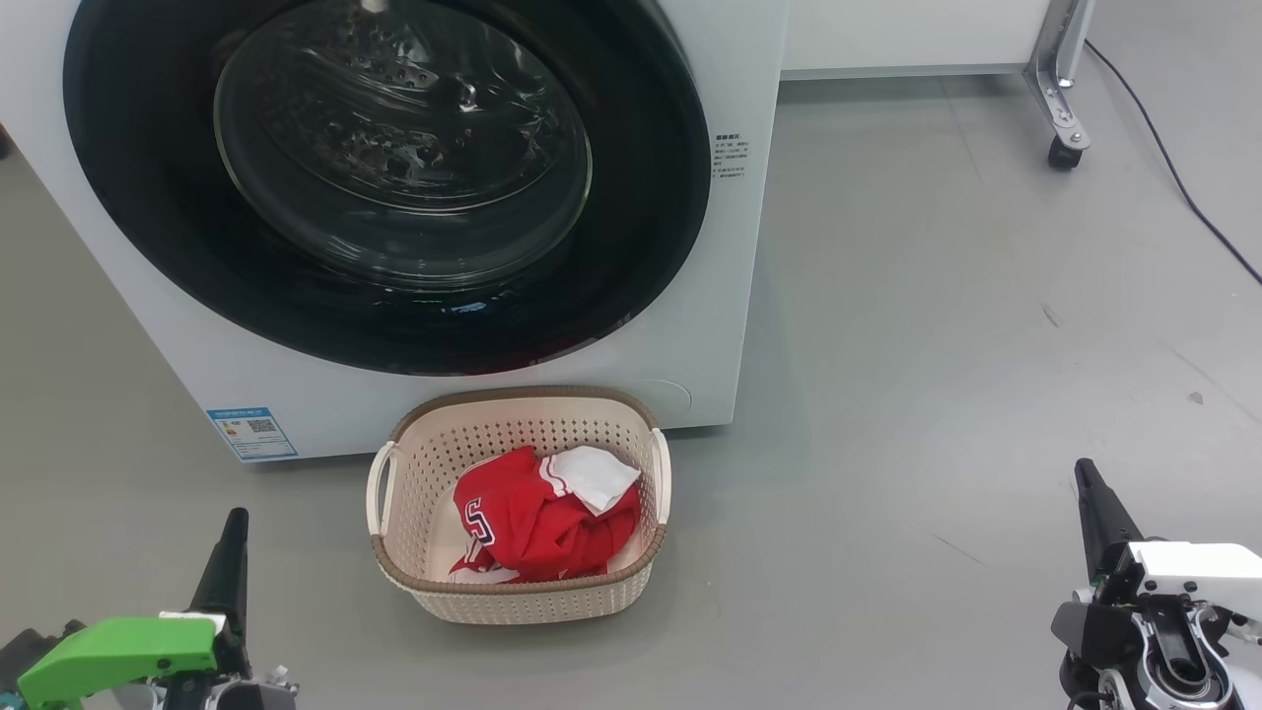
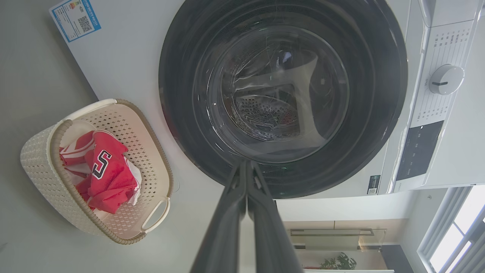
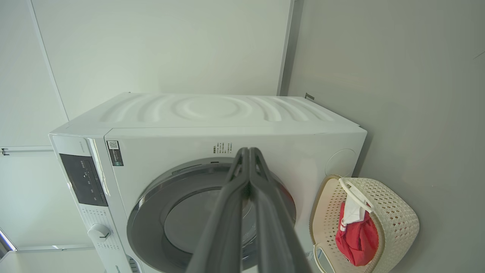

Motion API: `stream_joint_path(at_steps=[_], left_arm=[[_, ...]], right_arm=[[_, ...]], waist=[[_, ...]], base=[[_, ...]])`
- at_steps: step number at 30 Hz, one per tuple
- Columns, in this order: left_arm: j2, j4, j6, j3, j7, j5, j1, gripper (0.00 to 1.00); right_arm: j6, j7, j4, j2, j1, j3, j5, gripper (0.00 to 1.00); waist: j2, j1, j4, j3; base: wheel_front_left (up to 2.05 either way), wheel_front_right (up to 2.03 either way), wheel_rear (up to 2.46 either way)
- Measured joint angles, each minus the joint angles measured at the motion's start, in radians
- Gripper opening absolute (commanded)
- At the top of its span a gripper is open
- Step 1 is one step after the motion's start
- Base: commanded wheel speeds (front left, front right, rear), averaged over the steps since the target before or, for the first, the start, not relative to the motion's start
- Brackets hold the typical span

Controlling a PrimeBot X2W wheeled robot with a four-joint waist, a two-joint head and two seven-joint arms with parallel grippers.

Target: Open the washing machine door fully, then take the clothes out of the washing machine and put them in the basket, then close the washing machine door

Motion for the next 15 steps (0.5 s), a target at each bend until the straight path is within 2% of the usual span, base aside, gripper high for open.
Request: stream_joint_path(at_steps=[15], left_arm=[[0.0, 0.0, 0.0, 0.001, 0.0, 0.0, 0.0, 0.0]], right_arm=[[0.0, 0.0, 0.0, 0.002, 0.0, -0.002, 0.0, 0.0]], waist=[[0.0, 0.0, 0.0, 0.0]], base=[[0.0, 0.0, 0.0]])
